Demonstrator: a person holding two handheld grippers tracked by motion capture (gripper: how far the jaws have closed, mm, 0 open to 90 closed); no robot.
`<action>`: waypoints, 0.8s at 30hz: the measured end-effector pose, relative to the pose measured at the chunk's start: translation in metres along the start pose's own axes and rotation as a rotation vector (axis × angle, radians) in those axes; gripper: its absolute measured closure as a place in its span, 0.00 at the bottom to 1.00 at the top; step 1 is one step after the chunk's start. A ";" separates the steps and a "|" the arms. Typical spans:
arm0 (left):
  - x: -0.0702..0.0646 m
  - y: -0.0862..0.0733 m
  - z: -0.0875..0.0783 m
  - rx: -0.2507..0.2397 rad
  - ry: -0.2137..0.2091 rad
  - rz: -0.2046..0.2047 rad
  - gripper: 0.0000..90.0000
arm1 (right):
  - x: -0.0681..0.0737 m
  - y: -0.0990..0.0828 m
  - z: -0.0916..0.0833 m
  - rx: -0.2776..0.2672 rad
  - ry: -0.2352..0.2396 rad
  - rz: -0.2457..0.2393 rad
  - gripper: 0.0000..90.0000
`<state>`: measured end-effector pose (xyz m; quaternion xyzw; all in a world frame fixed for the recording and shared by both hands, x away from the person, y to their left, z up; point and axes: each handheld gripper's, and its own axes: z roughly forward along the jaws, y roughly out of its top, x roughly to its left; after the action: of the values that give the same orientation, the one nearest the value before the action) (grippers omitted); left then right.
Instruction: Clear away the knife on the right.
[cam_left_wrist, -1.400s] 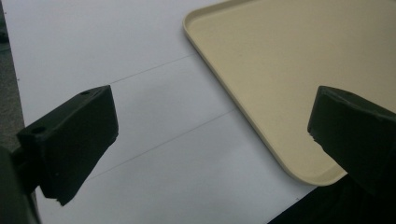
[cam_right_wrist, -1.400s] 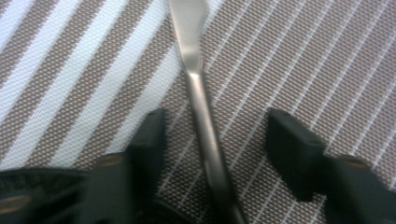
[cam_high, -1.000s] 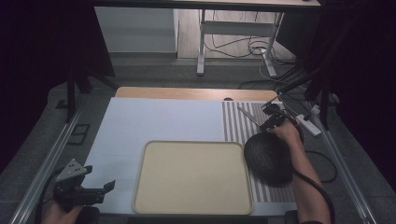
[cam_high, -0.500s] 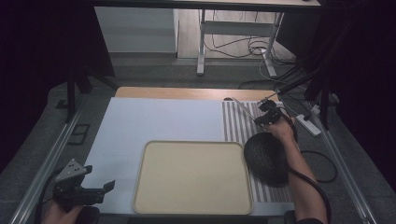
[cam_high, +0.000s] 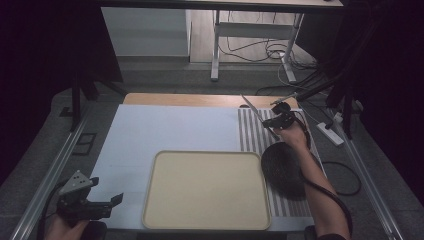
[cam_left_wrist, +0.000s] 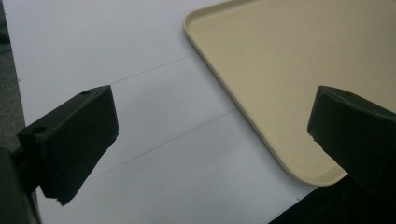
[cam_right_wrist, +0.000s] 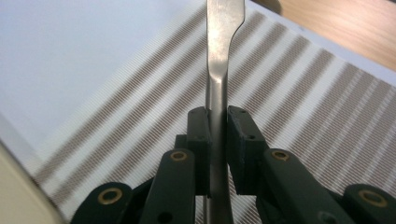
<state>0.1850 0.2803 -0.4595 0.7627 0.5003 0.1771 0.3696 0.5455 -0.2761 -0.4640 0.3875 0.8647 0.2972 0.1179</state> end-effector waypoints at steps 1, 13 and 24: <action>0.000 0.000 0.000 0.000 0.000 0.000 0.02 | 0.003 0.003 0.000 0.003 0.010 -0.002 0.89; 0.000 0.000 0.000 -0.002 0.000 0.003 0.02 | 0.058 0.011 -0.009 0.012 0.108 -0.069 0.89; 0.000 0.000 0.000 -0.005 -0.001 0.002 0.02 | 0.112 -0.002 -0.018 0.068 0.159 -0.110 0.89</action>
<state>0.1847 0.2804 -0.4596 0.7623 0.4990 0.1784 0.3716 0.4610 -0.2017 -0.4484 0.3182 0.9010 0.2904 0.0517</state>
